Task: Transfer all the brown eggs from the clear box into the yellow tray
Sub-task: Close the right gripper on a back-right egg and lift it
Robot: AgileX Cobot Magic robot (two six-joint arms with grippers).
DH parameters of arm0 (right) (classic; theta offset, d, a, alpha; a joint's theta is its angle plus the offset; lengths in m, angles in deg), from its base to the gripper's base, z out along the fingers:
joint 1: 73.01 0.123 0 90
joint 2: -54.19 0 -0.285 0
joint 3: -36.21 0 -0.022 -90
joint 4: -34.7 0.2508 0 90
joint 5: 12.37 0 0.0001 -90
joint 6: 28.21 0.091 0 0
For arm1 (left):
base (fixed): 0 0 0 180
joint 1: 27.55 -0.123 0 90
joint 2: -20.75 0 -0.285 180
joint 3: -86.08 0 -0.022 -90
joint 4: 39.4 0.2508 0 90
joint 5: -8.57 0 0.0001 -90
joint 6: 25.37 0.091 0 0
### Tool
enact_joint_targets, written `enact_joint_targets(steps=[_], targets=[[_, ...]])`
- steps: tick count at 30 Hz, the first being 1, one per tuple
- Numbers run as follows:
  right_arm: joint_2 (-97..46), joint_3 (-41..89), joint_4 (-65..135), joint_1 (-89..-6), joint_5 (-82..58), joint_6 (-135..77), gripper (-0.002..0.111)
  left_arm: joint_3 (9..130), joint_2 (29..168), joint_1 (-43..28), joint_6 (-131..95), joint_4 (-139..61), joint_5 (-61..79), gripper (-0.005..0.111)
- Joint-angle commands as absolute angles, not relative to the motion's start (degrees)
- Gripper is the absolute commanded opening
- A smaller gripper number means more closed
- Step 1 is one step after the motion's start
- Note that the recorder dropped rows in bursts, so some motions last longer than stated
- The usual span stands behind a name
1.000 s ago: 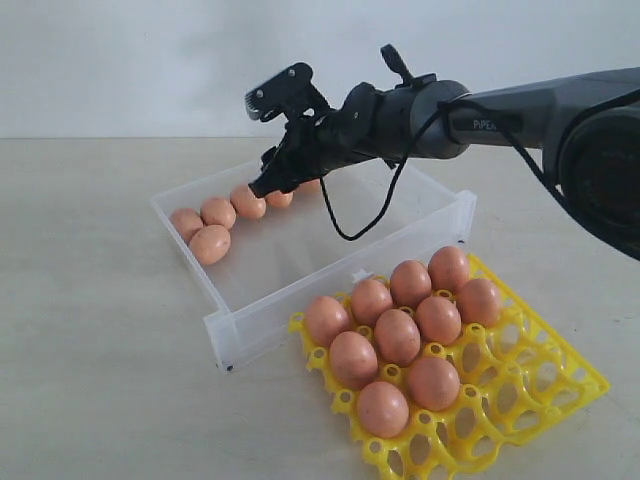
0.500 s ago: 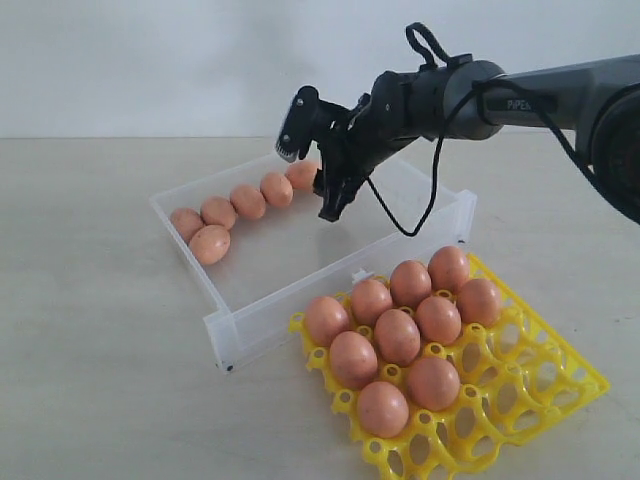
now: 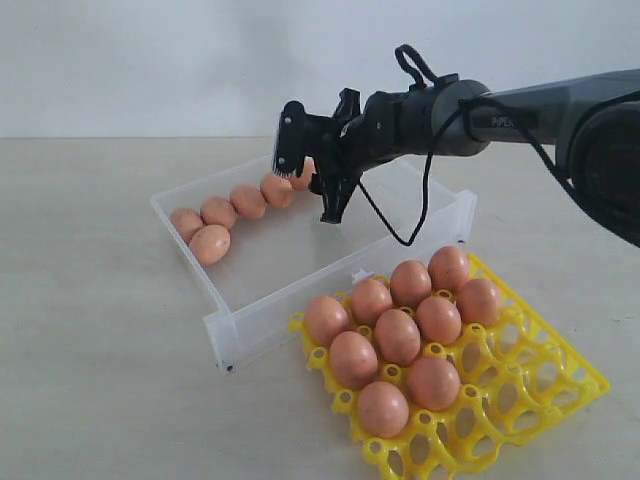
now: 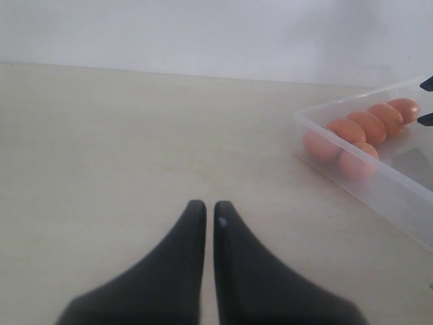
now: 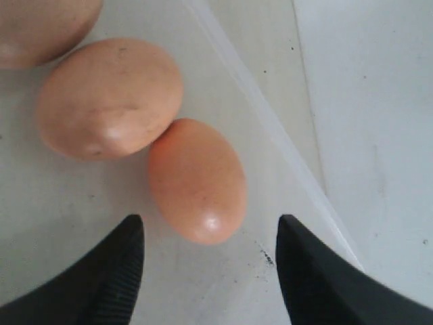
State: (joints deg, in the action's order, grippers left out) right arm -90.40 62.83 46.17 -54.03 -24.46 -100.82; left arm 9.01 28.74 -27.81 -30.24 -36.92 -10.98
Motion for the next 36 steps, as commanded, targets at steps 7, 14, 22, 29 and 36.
enact_joint_targets(steps=[7,14,22,29,36], targets=[[-94.8,63.1,46.4,-52.8,-12.4,-100.8,0.051,8.9,28.5,-28.0,-30.3,-37.1,-10.8,0.004],[-97.6,63.1,47.3,-52.8,-10.8,-98.6,0.051,8.9,28.5,-28.0,-30.3,-37.1,-10.8,0.004],[-97.7,63.1,47.9,-53.0,-10.0,-82.8,0.012,8.9,28.5,-28.0,-30.3,-37.1,-10.8,0.004],[-97.4,63.1,47.9,-53.1,-10.0,-66.4,0.0,8.9,28.5,-28.0,-30.3,-37.1,-10.8,0.004],[-94.6,62.9,47.9,-53.1,-14.8,-50.7,0.0,8.9,28.5,-28.0,-30.3,-37.1,-10.8,0.004]])
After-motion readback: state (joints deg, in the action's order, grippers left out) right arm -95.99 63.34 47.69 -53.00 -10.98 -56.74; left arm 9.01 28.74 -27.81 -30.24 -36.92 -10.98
